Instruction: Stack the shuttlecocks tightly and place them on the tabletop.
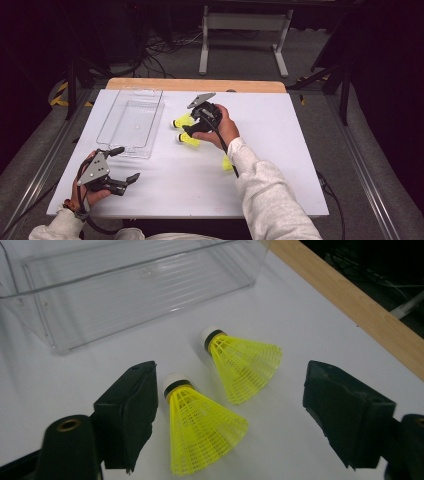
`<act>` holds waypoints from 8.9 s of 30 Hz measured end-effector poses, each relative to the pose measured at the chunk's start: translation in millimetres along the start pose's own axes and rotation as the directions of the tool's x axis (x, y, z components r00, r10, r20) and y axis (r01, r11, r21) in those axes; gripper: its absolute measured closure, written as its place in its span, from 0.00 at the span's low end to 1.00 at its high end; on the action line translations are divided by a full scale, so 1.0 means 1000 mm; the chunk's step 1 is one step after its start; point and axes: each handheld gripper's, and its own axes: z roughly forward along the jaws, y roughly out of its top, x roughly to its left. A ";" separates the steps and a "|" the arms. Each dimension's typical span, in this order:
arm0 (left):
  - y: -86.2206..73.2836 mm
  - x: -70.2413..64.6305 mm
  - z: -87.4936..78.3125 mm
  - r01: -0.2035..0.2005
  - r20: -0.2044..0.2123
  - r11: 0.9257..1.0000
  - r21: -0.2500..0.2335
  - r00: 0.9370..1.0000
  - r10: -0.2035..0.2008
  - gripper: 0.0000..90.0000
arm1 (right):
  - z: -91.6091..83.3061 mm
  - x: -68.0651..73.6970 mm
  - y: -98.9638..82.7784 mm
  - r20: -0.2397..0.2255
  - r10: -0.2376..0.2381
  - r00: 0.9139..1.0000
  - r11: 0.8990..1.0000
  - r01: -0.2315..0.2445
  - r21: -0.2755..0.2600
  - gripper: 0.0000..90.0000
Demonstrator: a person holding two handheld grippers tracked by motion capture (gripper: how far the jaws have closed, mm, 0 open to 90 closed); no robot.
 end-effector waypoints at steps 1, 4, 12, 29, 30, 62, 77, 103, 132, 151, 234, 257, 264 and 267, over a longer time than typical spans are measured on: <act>0.000 0.000 0.000 -0.002 0.002 1.000 0.000 1.000 0.002 0.05 | 0.004 -0.001 0.001 -0.001 0.006 1.000 1.000 -0.005 0.010 0.27; 0.000 0.000 0.000 -0.005 0.004 1.000 -0.001 1.000 0.005 0.05 | 0.016 -0.005 0.004 -0.015 0.007 1.000 0.999 -0.007 0.044 0.29; -0.001 0.000 0.000 -0.011 0.007 1.000 0.005 1.000 0.011 0.05 | 0.039 -0.012 0.010 -0.046 0.025 0.999 0.993 -0.020 0.120 0.36; 0.000 -0.001 0.000 -0.014 0.017 1.000 0.006 1.000 0.014 0.06 | 0.069 -0.024 0.011 -0.096 0.074 0.993 0.973 -0.050 0.226 0.68; 0.000 -0.001 0.000 -0.015 0.017 1.000 0.008 1.000 0.015 0.06 | 0.070 -0.024 0.011 -0.096 0.074 0.993 0.972 -0.051 0.229 0.71; -0.001 -0.001 0.002 -0.019 0.015 1.000 0.020 1.000 0.018 0.06 | 0.042 -0.033 0.013 -0.076 0.035 0.997 0.995 -0.028 0.097 1.00; -0.001 0.000 0.003 -0.017 0.010 1.000 0.025 1.000 0.016 0.06 | -0.003 -0.048 -0.008 -0.024 0.029 0.999 0.999 -0.028 0.035 1.00; -0.002 0.000 0.005 -0.017 0.008 0.999 0.037 1.000 0.017 0.06 | -0.045 -0.036 -0.064 -0.101 0.021 0.995 1.000 -0.022 -0.014 1.00; -0.002 -0.001 0.005 -0.025 0.020 0.999 0.044 1.000 0.024 0.06 | -0.012 -0.021 -0.074 -0.195 -0.008 0.981 0.998 0.020 0.061 1.00; -0.002 -0.001 0.006 -0.024 0.030 0.998 0.051 0.999 0.022 0.06 | 0.012 -0.012 -0.066 -0.239 -0.025 0.971 0.994 0.049 0.094 0.98; -0.002 -0.001 0.006 -0.022 0.024 0.999 0.045 0.999 0.021 0.06 | -0.021 -0.005 -0.054 -0.165 -0.032 0.986 0.997 0.043 0.067 0.74; -0.002 -0.001 0.007 -0.020 0.026 0.999 0.045 0.999 0.019 0.06 | -0.039 0.000 -0.057 -0.120 -0.032 0.992 0.999 0.033 0.007 0.62; -0.002 -0.001 0.007 -0.020 0.026 0.999 0.046 0.999 0.019 0.06 | -0.046 -0.001 -0.058 -0.089 -0.034 0.995 0.999 0.034 0.000 0.54; -0.002 -0.001 0.007 -0.024 0.027 0.999 0.049 0.999 0.022 0.06 | -0.049 0.000 -0.058 -0.075 -0.028 0.997 1.000 0.027 -0.005 0.50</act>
